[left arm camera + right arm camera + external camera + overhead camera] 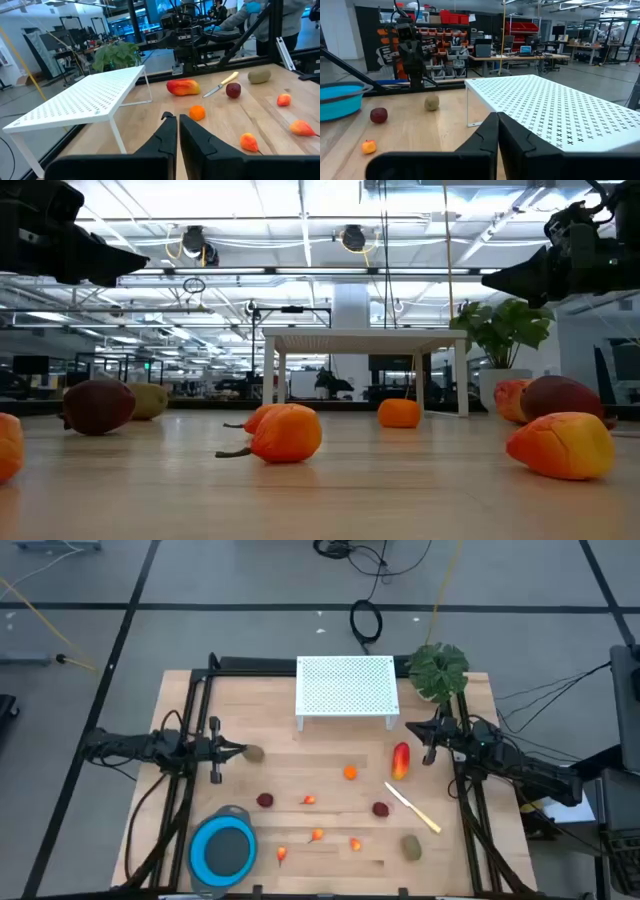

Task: Pick & Place Fruit

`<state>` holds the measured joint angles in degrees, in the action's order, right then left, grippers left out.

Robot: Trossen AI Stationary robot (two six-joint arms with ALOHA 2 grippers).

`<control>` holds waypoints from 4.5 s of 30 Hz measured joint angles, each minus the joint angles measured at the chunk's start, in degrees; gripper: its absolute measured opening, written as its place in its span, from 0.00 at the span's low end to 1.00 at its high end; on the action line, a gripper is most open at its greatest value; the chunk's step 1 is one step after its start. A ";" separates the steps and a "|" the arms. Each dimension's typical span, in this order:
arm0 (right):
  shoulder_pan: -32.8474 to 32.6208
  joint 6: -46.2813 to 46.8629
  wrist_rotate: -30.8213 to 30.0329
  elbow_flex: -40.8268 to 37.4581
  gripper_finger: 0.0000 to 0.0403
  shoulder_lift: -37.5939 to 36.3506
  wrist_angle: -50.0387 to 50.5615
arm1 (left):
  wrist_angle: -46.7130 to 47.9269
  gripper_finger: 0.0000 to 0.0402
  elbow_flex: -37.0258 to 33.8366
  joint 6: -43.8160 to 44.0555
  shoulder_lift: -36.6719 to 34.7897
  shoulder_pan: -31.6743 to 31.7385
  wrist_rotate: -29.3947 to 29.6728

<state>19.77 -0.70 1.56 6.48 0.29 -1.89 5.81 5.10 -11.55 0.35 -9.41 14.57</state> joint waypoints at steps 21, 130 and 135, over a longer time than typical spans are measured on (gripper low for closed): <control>0.00 0.01 0.00 -0.01 0.01 -0.01 -0.01 | -0.01 0.05 0.00 0.00 0.01 -0.02 0.00; -0.04 20.94 7.75 22.73 0.00 24.53 5.42 | -0.01 0.05 -0.01 -0.02 0.01 -0.02 0.98; -2.90 21.03 7.68 34.19 0.00 34.19 21.32 | -0.03 0.05 0.00 0.02 -0.01 0.00 0.98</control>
<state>16.87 20.34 9.24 40.67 34.48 19.43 5.78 5.10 -11.53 0.34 -9.41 15.55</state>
